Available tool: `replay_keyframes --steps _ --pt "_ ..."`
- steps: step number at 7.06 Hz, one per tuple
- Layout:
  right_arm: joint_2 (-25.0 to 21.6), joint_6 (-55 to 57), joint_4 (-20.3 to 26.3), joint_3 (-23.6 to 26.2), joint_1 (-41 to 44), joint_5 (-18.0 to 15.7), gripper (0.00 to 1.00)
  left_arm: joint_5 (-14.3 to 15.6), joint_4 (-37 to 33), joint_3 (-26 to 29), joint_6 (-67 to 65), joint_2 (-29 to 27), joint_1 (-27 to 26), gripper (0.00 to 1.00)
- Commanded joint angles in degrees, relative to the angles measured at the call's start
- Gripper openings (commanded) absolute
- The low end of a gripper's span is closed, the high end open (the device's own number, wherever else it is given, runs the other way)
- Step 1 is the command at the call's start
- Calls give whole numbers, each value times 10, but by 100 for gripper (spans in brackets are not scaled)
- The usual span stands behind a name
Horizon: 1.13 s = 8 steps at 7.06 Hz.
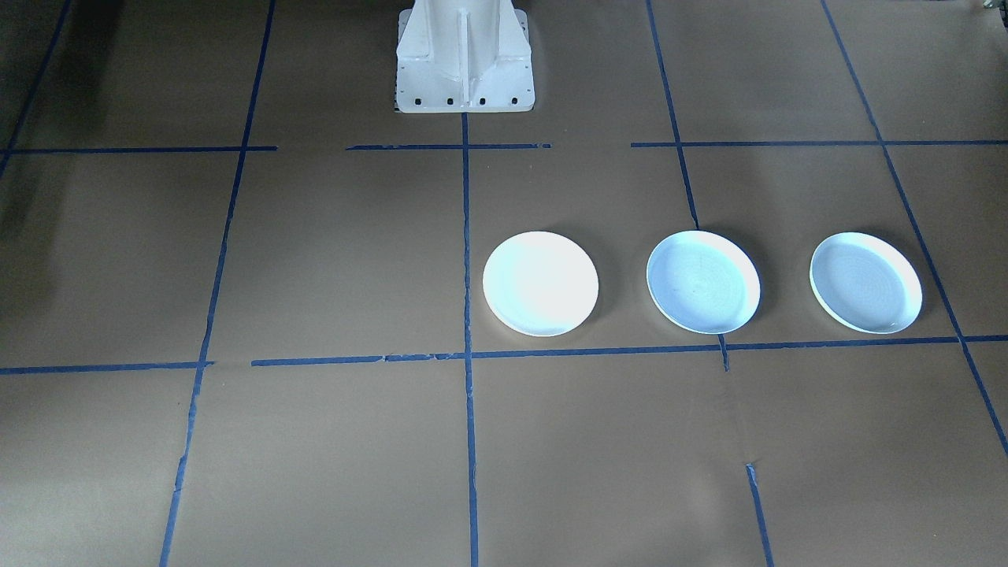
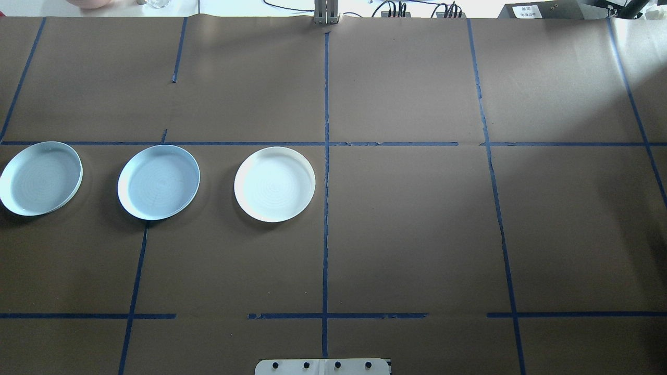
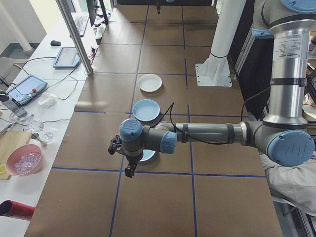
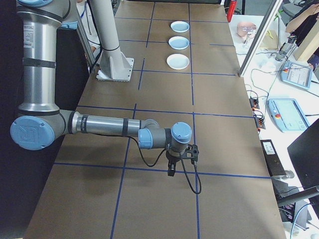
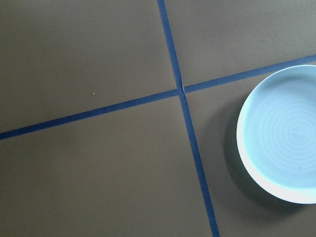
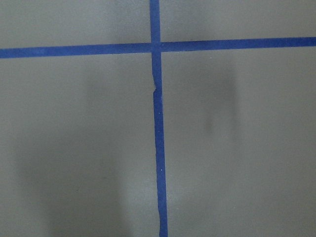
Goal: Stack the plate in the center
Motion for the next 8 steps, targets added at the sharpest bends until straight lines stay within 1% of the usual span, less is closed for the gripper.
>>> replay_keyframes --steps 1,2,3,4,5,6,7,8 --pt "0 0 0 1 0 0 100 -13 -92 61 -75 -12 25 100" --pt "0 0 1 0 0 0 100 -13 -147 102 -112 -26 47 100" --pt "0 0 0 1 0 0 100 -15 -168 151 -113 -56 49 100" --pt "0 1 0 1 0 0 100 -31 -173 173 -113 -65 55 100" --pt "0 0 0 1 0 0 100 -49 -183 200 -114 -88 66 100" --pt "0 0 1 1 0 0 100 -55 -183 219 -115 -102 72 100" --pt "0 1 1 1 0 0 100 -59 -183 221 -116 -105 78 100" --pt "0 0 1 1 0 0 100 -71 -183 222 -169 -105 105 100"
